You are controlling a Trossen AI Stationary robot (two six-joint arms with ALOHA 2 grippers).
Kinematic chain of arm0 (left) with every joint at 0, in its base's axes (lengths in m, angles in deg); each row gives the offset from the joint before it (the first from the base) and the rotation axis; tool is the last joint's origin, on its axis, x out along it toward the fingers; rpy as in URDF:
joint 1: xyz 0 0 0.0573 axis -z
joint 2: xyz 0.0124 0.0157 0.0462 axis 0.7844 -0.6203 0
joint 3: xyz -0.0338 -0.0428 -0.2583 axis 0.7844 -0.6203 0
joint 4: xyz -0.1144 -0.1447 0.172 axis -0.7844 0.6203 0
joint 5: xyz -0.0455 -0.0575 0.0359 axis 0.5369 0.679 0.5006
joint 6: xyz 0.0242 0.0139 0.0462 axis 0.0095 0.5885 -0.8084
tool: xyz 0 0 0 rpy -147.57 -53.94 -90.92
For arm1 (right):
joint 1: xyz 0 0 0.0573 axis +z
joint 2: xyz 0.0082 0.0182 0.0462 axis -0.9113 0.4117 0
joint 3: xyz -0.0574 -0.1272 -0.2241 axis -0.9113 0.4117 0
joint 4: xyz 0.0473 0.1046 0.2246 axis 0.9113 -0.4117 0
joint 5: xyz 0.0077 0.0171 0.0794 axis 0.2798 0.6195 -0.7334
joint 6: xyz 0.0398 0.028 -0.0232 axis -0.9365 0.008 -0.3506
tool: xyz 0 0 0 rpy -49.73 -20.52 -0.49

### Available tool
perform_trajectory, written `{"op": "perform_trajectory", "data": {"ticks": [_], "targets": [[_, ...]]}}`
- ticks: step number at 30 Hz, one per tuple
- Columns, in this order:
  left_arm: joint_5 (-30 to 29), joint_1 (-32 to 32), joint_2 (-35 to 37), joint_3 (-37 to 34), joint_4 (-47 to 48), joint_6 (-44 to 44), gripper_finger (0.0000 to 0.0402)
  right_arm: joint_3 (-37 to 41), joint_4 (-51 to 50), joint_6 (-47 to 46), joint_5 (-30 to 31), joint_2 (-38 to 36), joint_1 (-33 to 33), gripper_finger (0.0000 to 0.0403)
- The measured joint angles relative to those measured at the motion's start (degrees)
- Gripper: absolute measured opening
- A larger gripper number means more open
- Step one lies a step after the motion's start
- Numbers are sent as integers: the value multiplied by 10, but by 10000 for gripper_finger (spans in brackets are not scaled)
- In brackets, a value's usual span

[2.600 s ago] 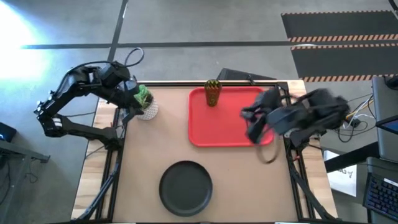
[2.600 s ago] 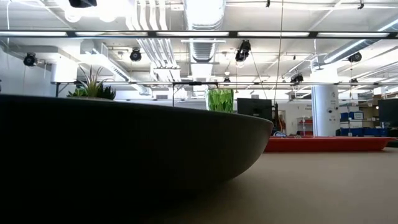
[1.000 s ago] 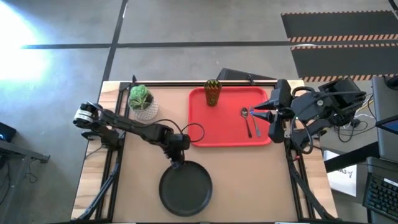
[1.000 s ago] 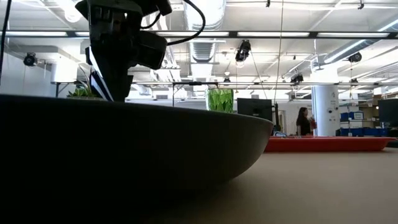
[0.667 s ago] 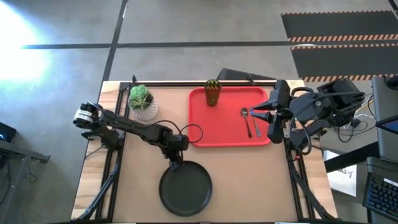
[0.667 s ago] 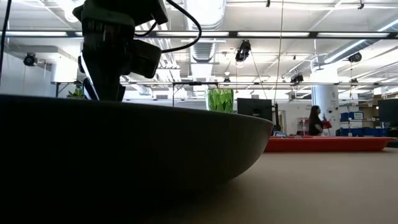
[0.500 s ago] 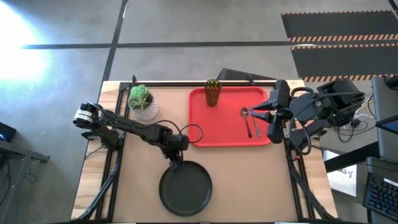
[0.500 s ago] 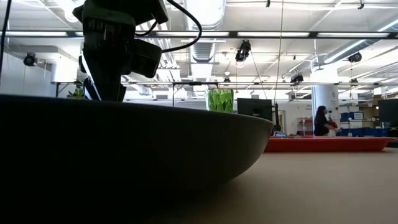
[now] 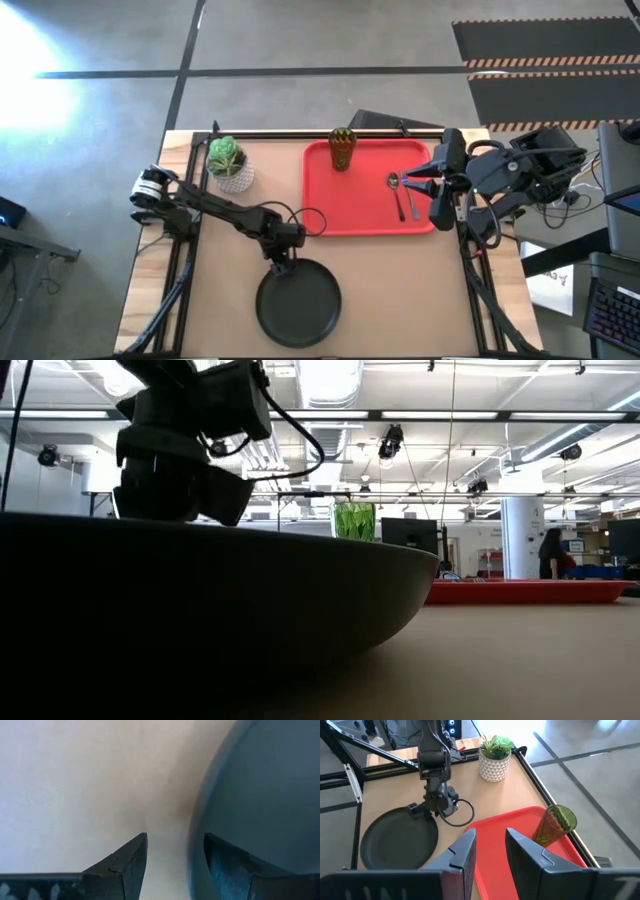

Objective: Pick and place plate/cup/fork/spoon on tray
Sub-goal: Put the black plate into the red tray

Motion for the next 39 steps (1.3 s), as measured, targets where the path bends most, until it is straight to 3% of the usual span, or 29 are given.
{"op": "perform_trajectory", "data": {"ticks": [9,12,15,17,24,29,39], "targets": [[22,-1,-19,-11,-22,26,162,0,9,3,1,0,0,96],[22,-1,-20,-12,-21,27,114,0,9,3,1,0,0,96],[23,-1,-17,-13,-25,26,37,0,9,3,4,0,0,95],[41,0,-16,-11,-40,24,13,0,9,4,5,0,0,96],[27,2,-12,15,-77,25,1,0,9,4,5,0,0,96],[-44,-6,0,63,-90,28,1,0,8,5,5,0,0,95],[-128,-104,20,117,-154,14,0,0,8,9,5,0,0,96]]}}
